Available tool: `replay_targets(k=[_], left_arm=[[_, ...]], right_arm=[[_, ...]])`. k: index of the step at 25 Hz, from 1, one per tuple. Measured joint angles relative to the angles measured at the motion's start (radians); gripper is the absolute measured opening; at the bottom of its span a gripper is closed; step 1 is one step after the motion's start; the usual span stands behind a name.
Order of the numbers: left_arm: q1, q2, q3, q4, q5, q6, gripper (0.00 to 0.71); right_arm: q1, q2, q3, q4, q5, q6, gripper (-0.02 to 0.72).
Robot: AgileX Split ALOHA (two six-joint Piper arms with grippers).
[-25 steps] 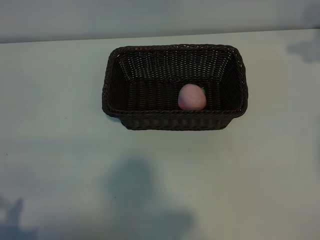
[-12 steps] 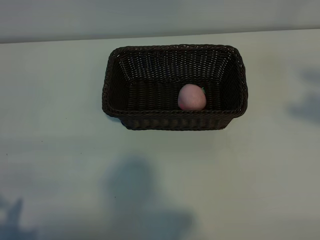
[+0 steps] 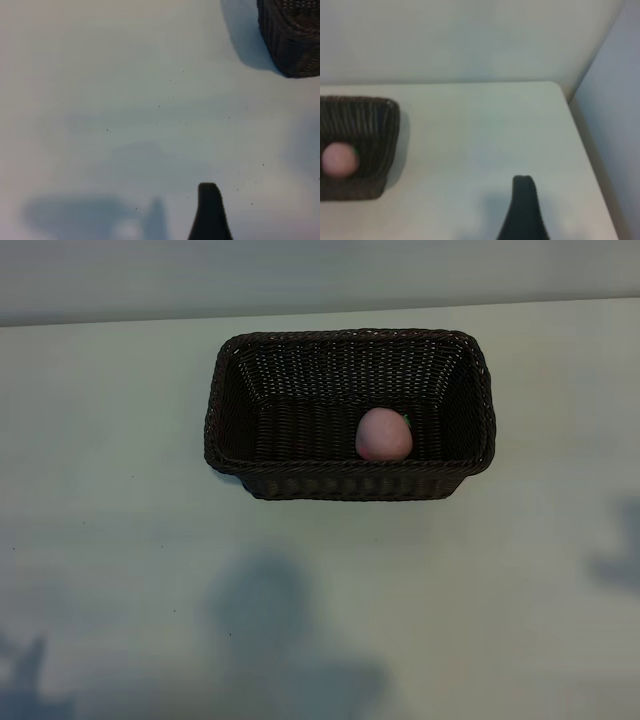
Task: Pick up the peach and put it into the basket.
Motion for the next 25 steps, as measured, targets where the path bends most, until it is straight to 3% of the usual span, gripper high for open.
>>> replay_targets(k=[8, 18, 25], left_arm=[[0.000, 0.000, 0.000, 0.000, 0.000, 0.000, 0.531], [0.000, 0.000, 0.000, 0.000, 0.000, 0.000, 0.531], [0.000, 0.000, 0.000, 0.000, 0.000, 0.000, 0.531]], right_arm=[[0.065, -0.185, 0.179, -0.063, -0.023, 0.015, 0.540], [0.101, -0.427, 0.377, -0.063, -0.048, 0.045, 0.540], [0.101, -0.440, 0.441, -0.073, -0.057, 0.045, 0.540]])
